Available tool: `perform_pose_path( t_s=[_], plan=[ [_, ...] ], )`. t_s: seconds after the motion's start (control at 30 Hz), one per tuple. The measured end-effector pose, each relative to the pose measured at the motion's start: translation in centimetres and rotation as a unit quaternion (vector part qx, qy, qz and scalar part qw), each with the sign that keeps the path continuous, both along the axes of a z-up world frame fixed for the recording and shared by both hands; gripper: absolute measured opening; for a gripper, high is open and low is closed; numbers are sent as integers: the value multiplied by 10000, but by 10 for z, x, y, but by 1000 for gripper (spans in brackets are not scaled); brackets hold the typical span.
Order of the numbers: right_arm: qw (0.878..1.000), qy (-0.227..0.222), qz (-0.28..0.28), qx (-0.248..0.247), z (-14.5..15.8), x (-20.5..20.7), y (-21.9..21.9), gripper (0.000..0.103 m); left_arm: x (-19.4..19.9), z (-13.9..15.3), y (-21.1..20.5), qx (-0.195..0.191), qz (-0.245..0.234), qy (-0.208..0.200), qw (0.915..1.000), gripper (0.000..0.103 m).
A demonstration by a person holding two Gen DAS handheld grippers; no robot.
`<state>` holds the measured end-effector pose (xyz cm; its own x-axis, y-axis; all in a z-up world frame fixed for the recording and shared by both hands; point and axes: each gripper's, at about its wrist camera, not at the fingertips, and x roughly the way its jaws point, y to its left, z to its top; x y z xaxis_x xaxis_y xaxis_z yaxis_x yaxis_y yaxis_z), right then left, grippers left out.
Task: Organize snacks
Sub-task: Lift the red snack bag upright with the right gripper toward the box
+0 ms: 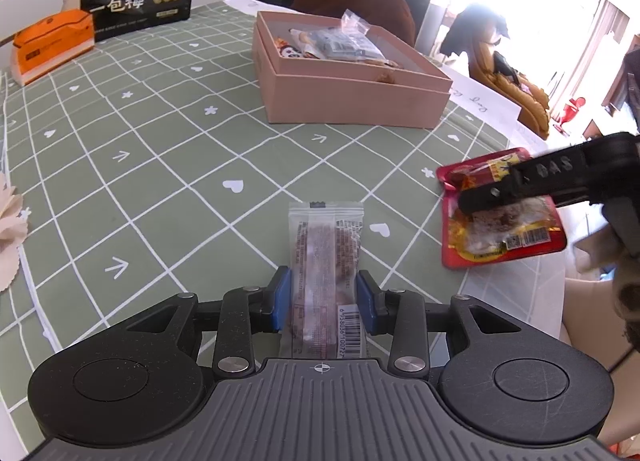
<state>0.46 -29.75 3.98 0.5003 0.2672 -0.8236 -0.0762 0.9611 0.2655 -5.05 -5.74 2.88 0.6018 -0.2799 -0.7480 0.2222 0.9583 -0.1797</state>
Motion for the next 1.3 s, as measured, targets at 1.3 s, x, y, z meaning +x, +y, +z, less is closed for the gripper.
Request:
perform_pose_path(
  t_s=[1.3],
  plan=[
    [9907, -502, 420, -1192, 14, 7, 45, 17, 5, 3, 6, -217, 331, 56, 9992, 39]
  ],
)
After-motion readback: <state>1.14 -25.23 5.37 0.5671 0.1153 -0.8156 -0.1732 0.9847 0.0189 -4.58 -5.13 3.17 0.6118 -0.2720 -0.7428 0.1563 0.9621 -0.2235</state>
